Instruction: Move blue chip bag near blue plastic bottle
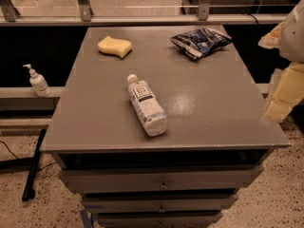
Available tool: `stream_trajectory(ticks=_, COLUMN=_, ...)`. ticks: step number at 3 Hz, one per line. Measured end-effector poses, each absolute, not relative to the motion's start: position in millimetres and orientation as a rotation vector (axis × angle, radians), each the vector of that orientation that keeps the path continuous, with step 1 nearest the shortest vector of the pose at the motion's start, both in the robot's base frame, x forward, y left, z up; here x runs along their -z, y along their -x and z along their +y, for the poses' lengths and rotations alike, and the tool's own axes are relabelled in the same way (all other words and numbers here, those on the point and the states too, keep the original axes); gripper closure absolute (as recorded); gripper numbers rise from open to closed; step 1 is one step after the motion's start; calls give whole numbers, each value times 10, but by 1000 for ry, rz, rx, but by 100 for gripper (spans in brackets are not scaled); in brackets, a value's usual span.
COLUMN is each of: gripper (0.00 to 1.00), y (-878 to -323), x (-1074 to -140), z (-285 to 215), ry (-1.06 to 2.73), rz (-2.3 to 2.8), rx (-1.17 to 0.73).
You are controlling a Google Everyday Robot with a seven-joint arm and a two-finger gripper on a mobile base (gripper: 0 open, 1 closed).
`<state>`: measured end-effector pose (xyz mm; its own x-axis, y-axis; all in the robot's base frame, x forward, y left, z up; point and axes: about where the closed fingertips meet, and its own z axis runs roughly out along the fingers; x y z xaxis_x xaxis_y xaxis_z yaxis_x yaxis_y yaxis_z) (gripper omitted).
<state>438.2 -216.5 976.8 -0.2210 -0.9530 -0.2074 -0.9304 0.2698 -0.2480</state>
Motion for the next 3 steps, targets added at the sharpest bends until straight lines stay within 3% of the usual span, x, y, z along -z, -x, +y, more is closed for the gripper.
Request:
stream_trajectory(ticks=2, gripper=0, y=-4608, x=-9688, z=-2045, ry=1687, rz=2176, rx=99)
stream_trajectory(ticks=3, gripper=0, y=-5205, x=-9390, z=-1847, ry=1614, rz=2107, rx=82)
